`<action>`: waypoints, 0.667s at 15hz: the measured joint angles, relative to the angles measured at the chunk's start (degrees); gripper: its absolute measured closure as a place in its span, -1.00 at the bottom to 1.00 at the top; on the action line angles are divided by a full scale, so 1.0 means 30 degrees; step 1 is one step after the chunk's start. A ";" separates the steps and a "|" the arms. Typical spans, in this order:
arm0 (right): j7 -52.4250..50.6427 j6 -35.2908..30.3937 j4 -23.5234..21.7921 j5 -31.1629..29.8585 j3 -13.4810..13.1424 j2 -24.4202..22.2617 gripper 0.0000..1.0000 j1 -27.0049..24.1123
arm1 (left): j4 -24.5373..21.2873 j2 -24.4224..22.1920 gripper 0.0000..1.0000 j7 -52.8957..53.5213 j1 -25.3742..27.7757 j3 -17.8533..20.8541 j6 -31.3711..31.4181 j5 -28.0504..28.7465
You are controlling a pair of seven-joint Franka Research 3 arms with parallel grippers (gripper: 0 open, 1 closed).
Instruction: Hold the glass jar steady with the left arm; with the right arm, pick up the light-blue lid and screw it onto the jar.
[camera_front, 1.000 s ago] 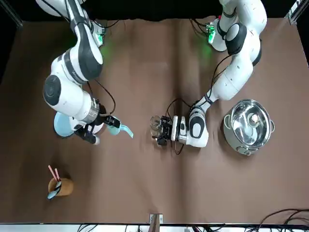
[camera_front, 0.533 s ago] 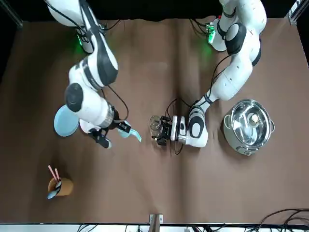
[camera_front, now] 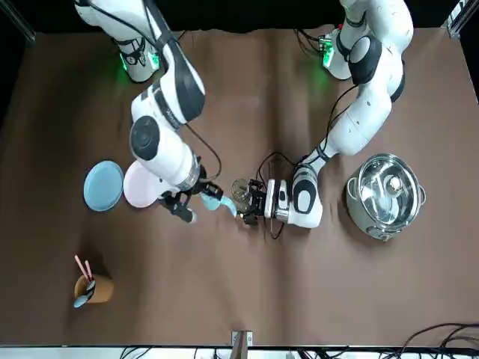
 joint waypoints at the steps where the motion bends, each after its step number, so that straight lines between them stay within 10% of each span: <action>1: 0.0014 0.0047 0.0096 0.0000 0.0003 0.0048 -0.36 0.0253 | 0.0001 0.0000 -0.85 0.0000 -0.0001 0.0000 0.0001 0.0000; 10: 0.0003 0.1319 0.1761 0.0000 0.0027 0.1796 -0.36 0.1594 | 0.0003 0.0000 -0.85 -0.0001 -0.0003 0.0002 0.0003 0.0000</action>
